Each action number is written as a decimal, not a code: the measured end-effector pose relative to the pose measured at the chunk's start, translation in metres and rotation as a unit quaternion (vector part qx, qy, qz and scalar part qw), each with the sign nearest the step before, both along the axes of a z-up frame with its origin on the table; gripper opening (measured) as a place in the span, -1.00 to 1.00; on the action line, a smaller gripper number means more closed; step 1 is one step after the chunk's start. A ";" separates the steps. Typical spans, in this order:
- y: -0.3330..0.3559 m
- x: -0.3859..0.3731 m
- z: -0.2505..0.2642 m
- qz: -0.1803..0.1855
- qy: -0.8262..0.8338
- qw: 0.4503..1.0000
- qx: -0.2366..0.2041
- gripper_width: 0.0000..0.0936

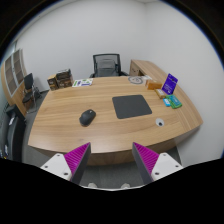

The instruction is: Arrange mouse

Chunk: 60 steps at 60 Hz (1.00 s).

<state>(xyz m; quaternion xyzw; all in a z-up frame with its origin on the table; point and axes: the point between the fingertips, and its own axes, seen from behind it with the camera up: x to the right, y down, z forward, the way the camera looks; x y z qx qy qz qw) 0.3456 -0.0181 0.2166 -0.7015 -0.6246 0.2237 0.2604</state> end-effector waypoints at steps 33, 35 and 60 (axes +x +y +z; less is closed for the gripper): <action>-0.066 -0.057 -0.050 0.036 0.007 0.999 -0.020 0.86; -0.072 -0.063 -0.054 0.038 0.012 0.999 -0.019 0.86; -0.120 -0.150 -0.124 0.045 0.050 0.998 -0.001 0.84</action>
